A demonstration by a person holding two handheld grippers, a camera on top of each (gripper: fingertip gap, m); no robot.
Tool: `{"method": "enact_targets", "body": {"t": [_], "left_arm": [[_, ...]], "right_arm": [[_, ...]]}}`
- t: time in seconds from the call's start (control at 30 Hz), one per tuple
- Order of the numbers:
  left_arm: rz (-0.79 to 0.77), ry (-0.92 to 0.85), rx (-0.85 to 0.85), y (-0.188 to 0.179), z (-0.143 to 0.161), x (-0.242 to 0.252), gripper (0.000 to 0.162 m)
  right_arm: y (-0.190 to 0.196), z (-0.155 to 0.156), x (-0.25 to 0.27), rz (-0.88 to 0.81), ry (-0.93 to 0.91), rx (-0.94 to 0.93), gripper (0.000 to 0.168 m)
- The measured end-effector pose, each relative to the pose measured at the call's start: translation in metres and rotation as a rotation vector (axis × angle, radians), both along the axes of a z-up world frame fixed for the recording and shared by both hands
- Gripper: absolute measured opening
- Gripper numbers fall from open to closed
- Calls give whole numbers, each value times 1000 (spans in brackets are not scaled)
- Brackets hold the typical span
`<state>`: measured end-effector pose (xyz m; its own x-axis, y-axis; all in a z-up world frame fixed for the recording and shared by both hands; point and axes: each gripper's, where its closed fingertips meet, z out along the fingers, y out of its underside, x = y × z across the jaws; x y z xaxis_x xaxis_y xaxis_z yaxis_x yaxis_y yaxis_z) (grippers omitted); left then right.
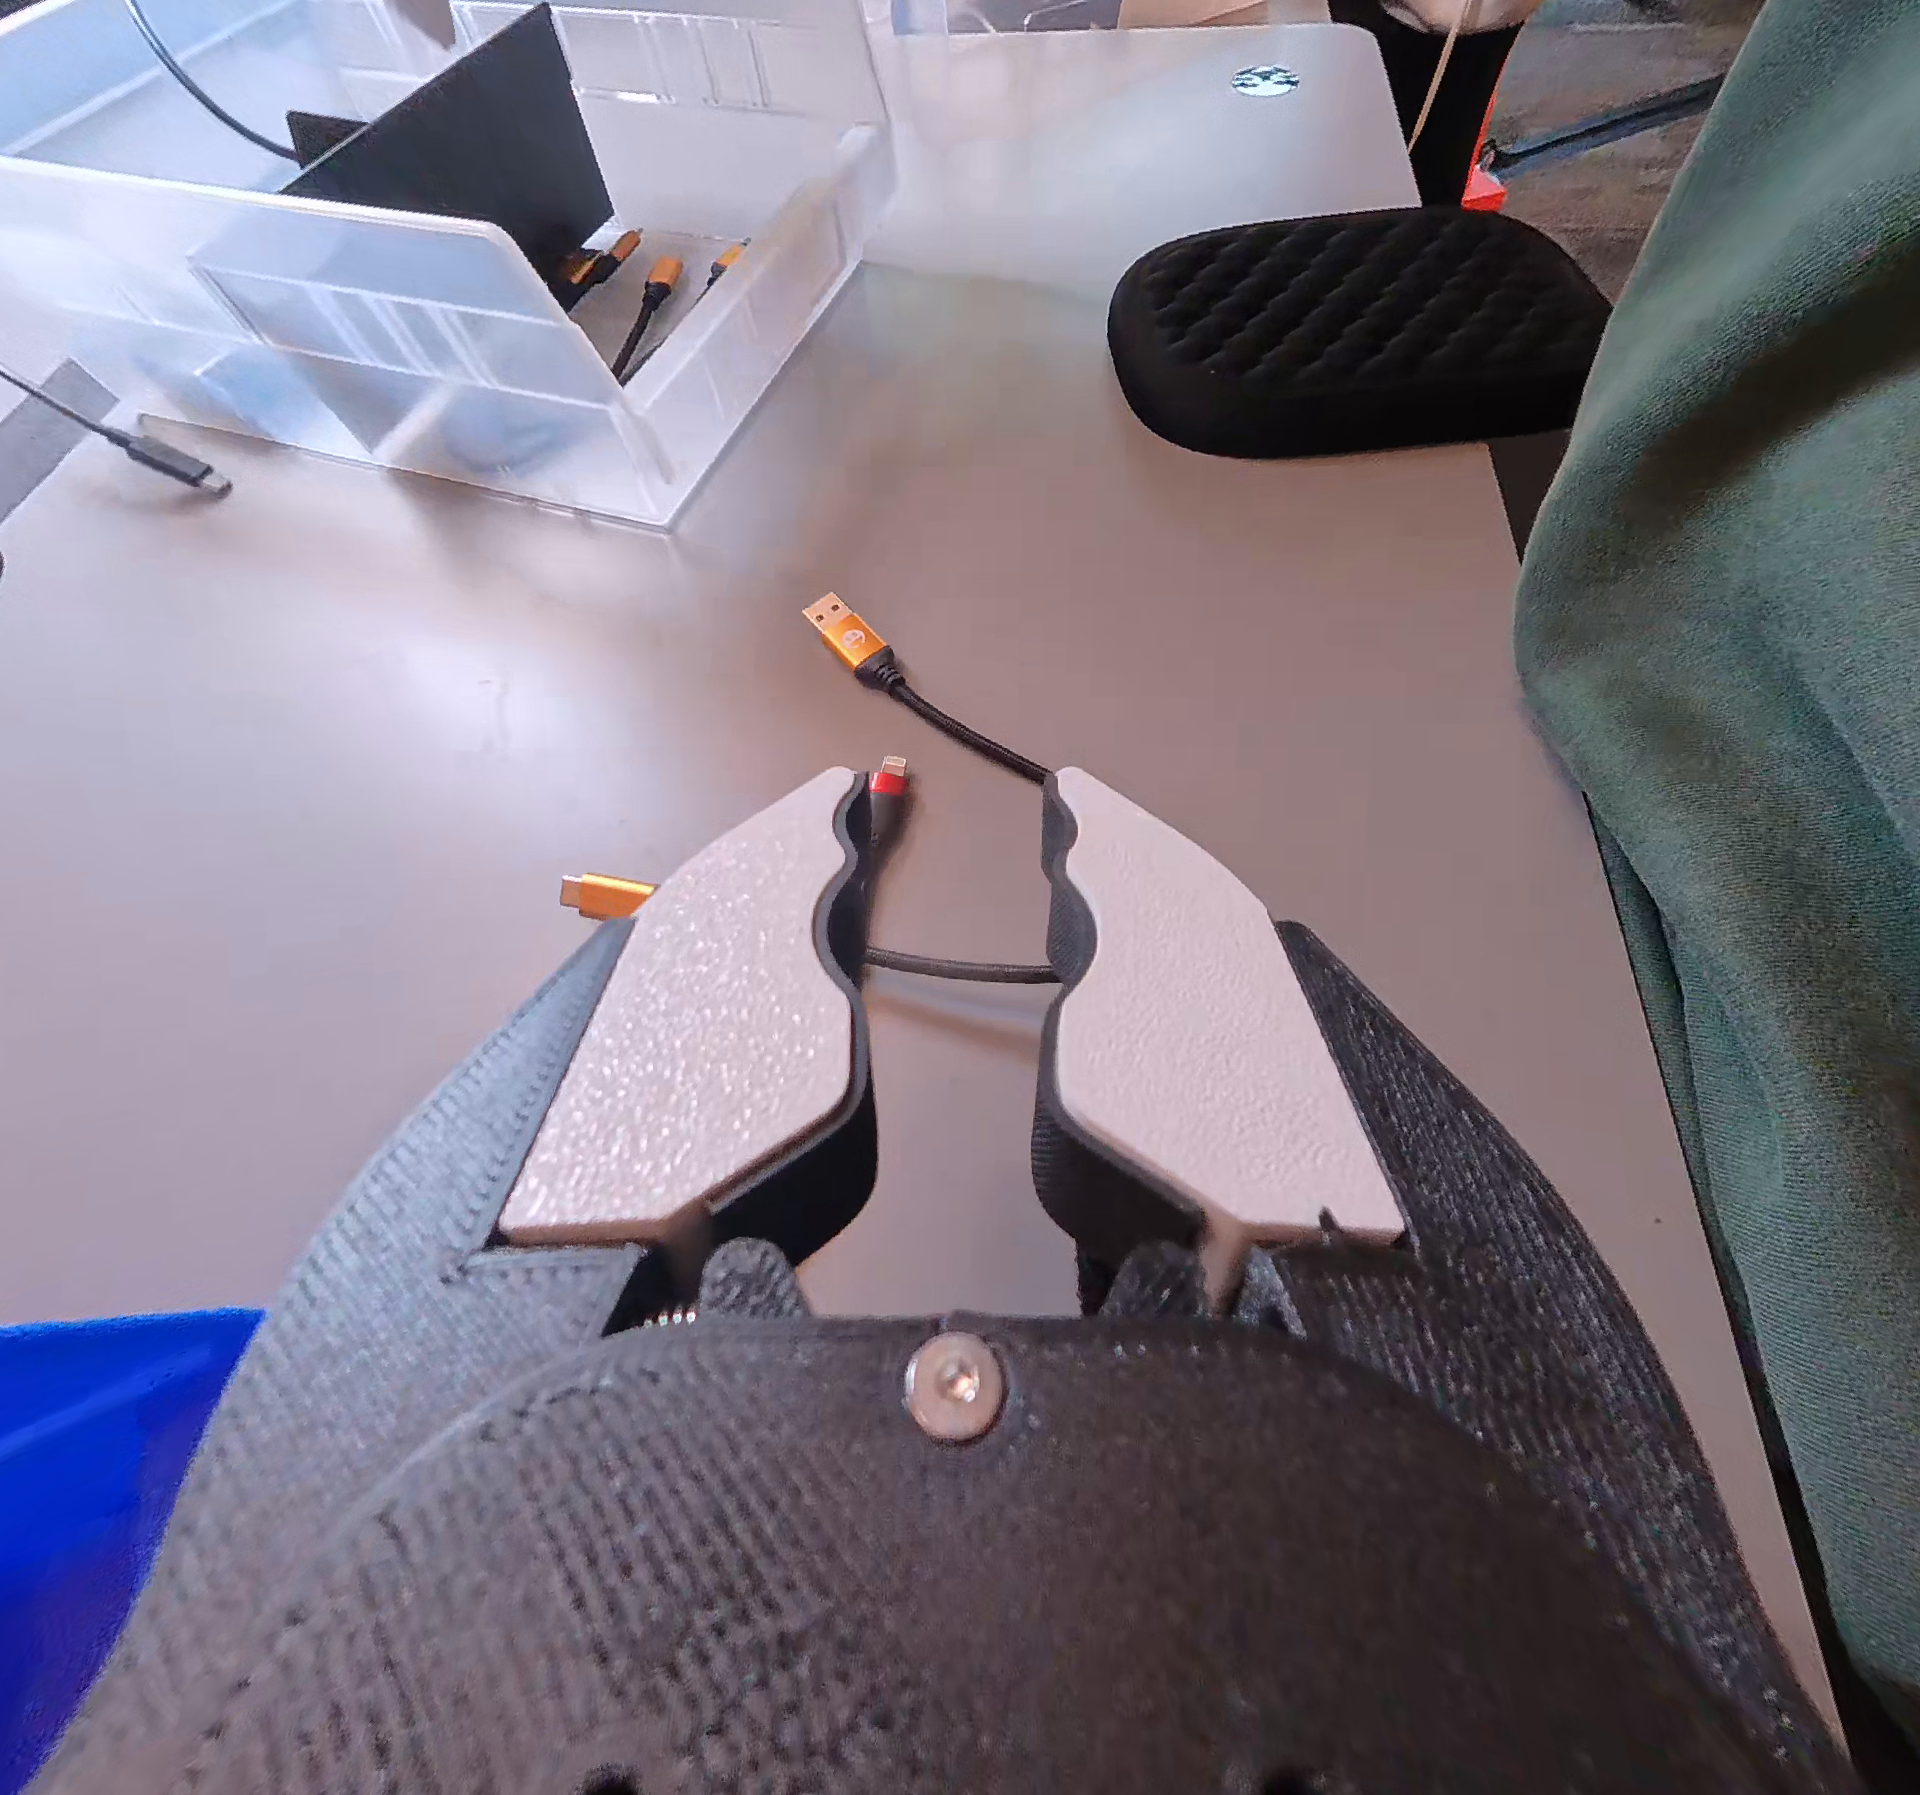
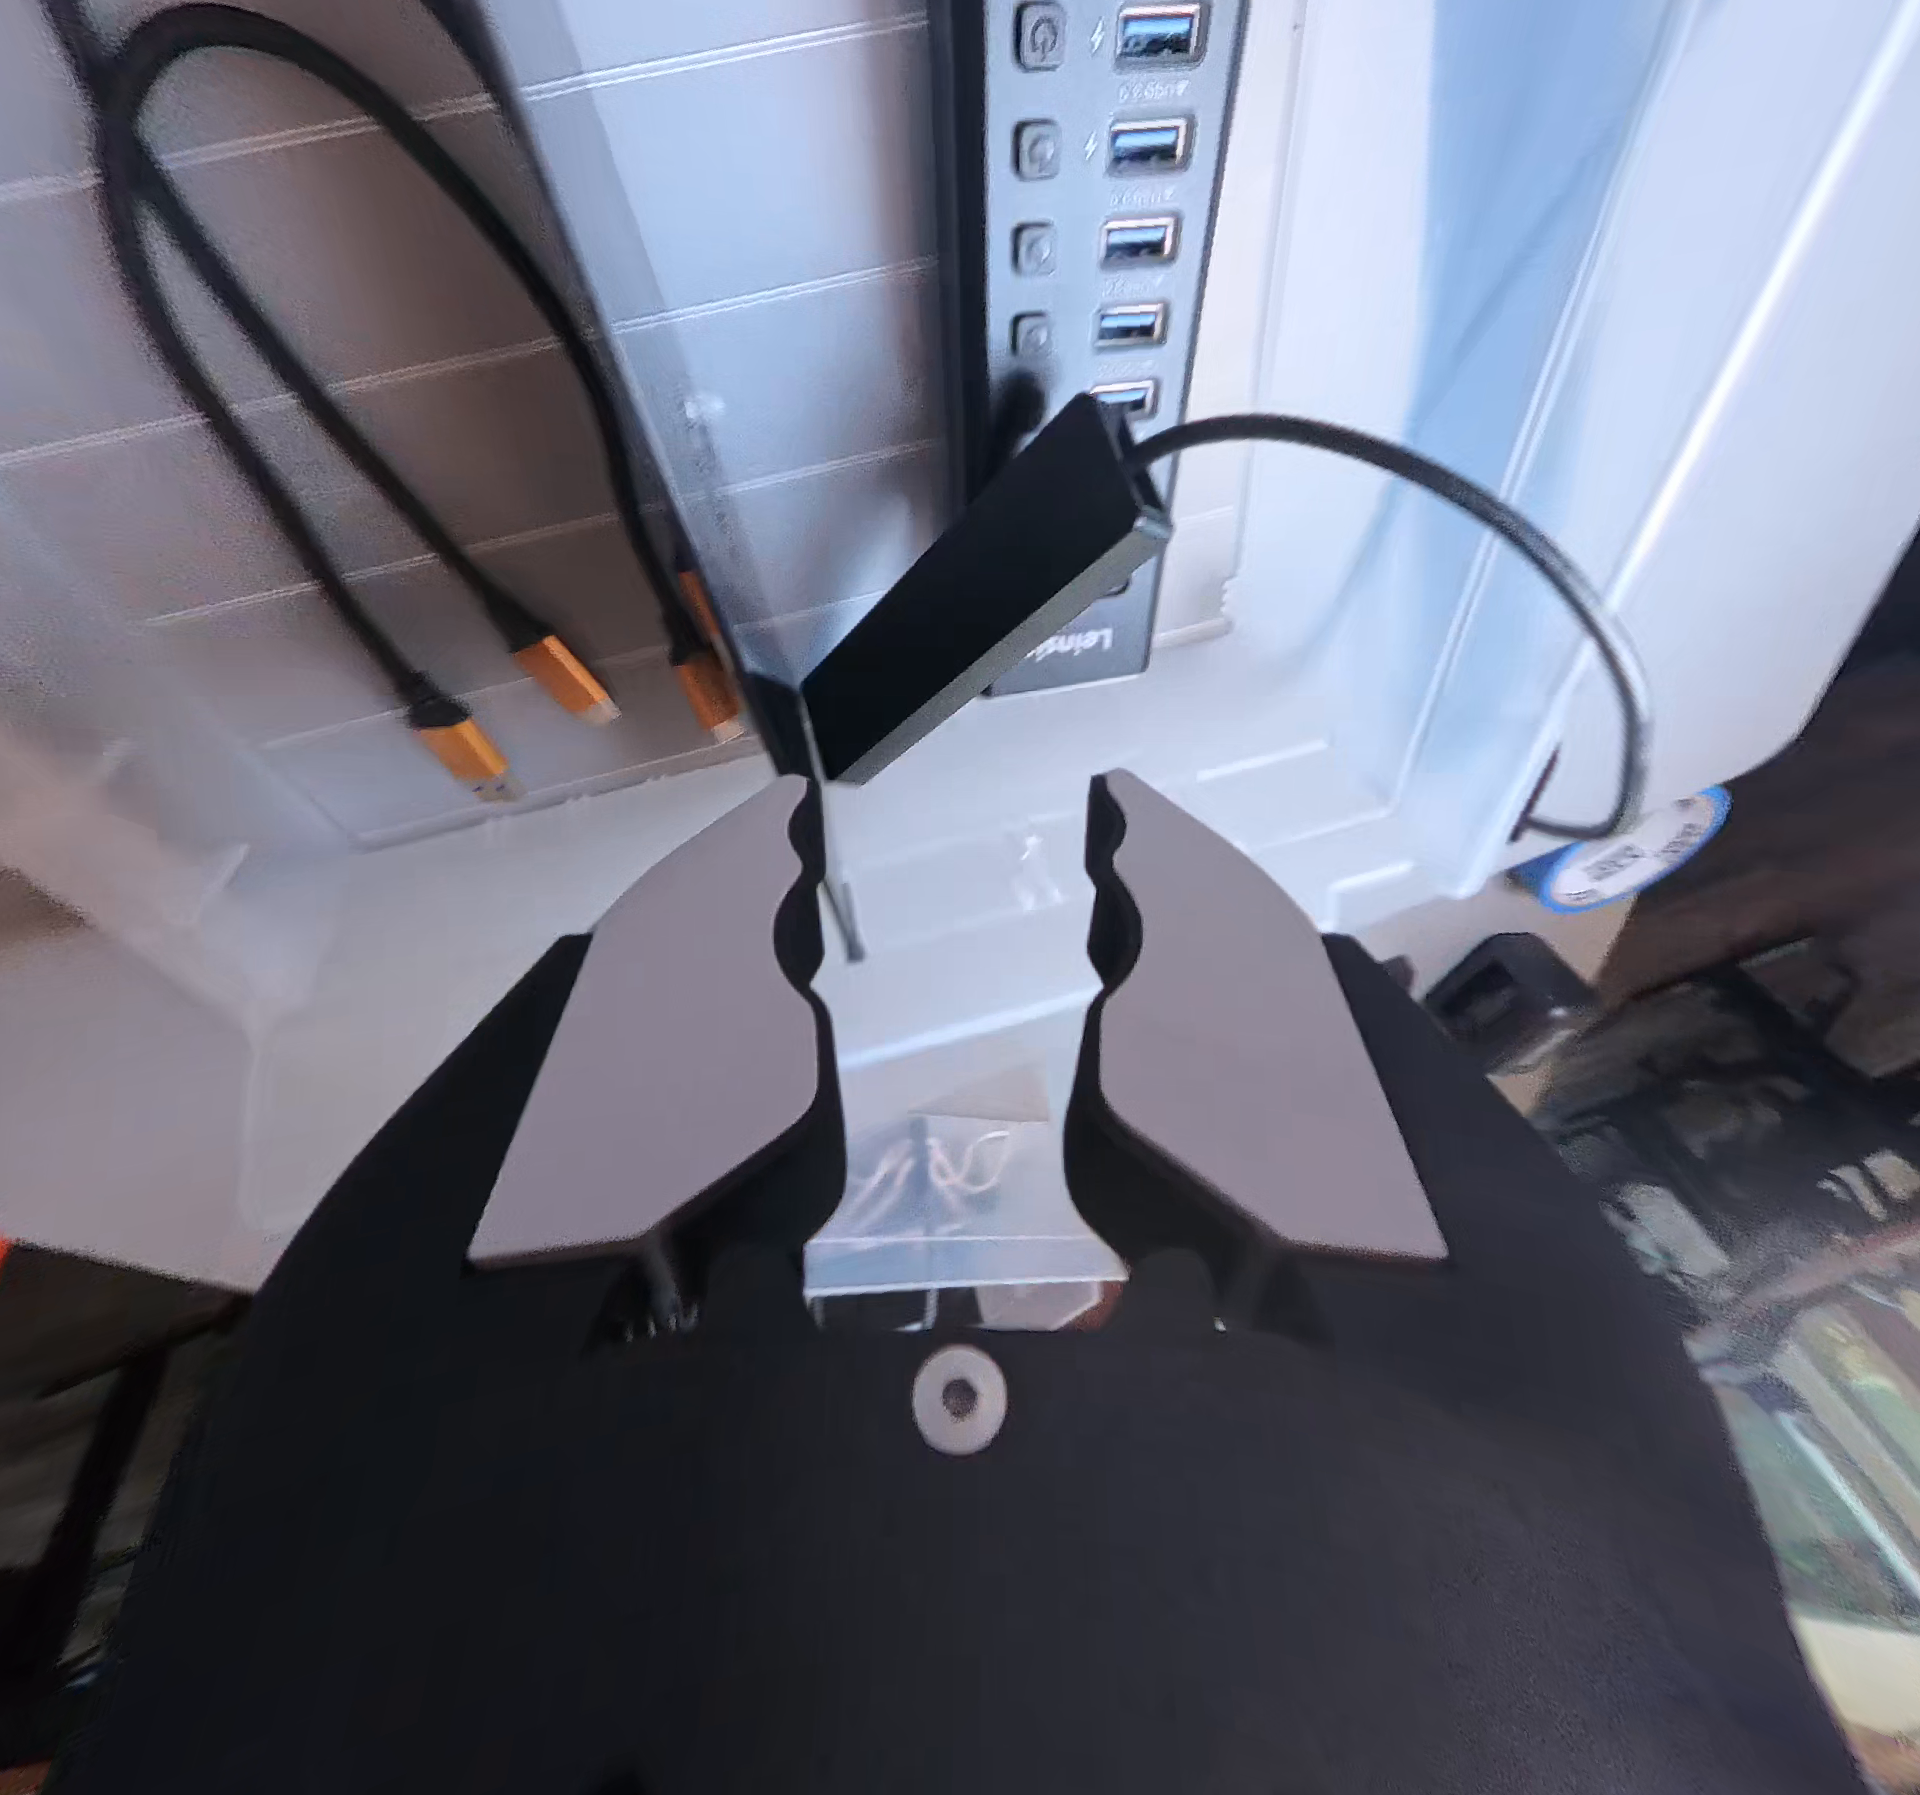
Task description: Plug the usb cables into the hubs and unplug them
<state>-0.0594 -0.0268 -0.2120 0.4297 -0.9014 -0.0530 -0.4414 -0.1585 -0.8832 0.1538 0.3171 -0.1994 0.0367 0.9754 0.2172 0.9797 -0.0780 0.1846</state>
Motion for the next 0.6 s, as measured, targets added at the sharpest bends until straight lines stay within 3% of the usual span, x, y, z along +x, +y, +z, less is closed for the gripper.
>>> {"method": "enact_targets", "body": {"t": [0.1, 0.2, 0.33, 0.43, 0.6], "left_arm": [[-10, 7, 0, -2, -1, 1, 31], [-16, 12, 4, -3, -1, 2, 31], [-17, 18, 12, -5, 0, 4, 31], [-11, 24, 11, -6, -2, 4, 30], [6, 21, -29, -1, -11, 1, 29]], "right_arm": [[-8, 26, -3, -27, 108, -6, 48], [13, 58, -19, -52, 324, 161, 44], [63, 82, -13, -333, 597, 369, 41], [97, 70, 9, -405, 659, 462, 44], [124, 27, 17, -261, 587, 433, 54]]}}
